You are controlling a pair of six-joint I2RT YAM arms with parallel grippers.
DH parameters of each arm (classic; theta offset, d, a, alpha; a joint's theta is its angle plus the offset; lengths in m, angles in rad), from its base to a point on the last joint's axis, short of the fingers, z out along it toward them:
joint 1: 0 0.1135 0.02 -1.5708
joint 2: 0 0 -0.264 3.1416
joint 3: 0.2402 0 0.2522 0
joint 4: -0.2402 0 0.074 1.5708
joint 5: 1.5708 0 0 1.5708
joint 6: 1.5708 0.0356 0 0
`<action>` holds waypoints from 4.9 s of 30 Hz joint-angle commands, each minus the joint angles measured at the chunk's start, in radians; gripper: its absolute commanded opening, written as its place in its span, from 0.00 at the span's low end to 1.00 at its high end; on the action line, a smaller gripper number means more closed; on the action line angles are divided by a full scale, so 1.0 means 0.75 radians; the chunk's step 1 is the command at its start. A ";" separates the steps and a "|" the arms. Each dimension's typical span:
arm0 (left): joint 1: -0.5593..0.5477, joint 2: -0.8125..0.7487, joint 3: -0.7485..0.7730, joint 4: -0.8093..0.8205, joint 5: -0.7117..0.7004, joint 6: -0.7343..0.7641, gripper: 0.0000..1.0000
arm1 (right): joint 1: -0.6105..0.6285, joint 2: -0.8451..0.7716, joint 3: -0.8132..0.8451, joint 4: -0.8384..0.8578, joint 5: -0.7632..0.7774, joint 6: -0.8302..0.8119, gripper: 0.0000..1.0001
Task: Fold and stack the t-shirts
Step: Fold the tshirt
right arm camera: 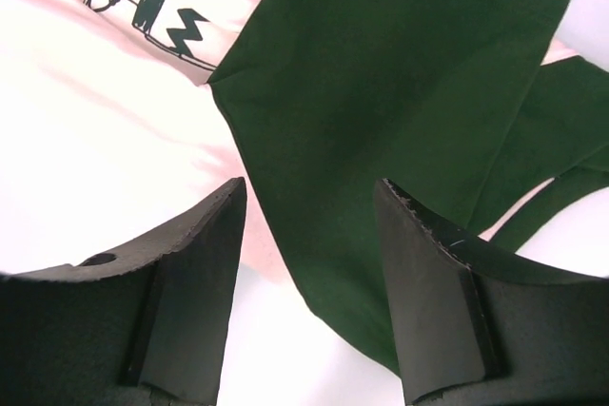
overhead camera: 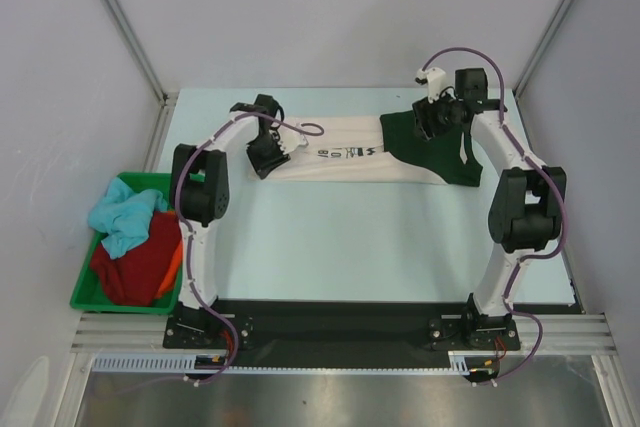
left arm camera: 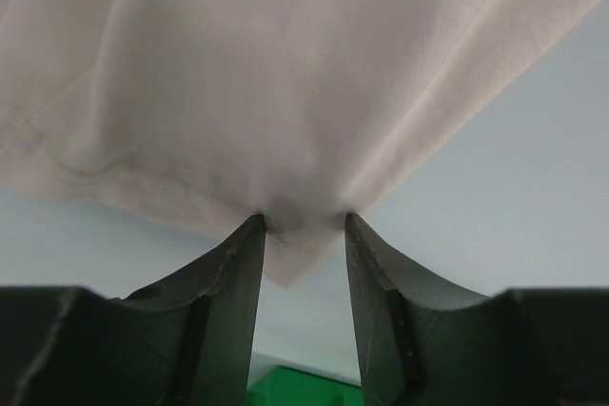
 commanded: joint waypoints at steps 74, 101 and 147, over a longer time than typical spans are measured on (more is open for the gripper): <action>-0.493 -0.620 -0.770 -0.284 0.348 -0.324 0.02 | 0.009 0.765 0.702 -0.194 0.262 0.118 0.55; -1.027 -0.236 -0.283 -0.280 0.641 -0.510 0.04 | 0.250 1.219 1.342 0.133 0.317 0.181 0.67; -0.329 -0.428 -0.465 -0.096 0.716 -1.030 0.66 | -0.218 0.278 0.137 0.003 -0.086 0.539 0.75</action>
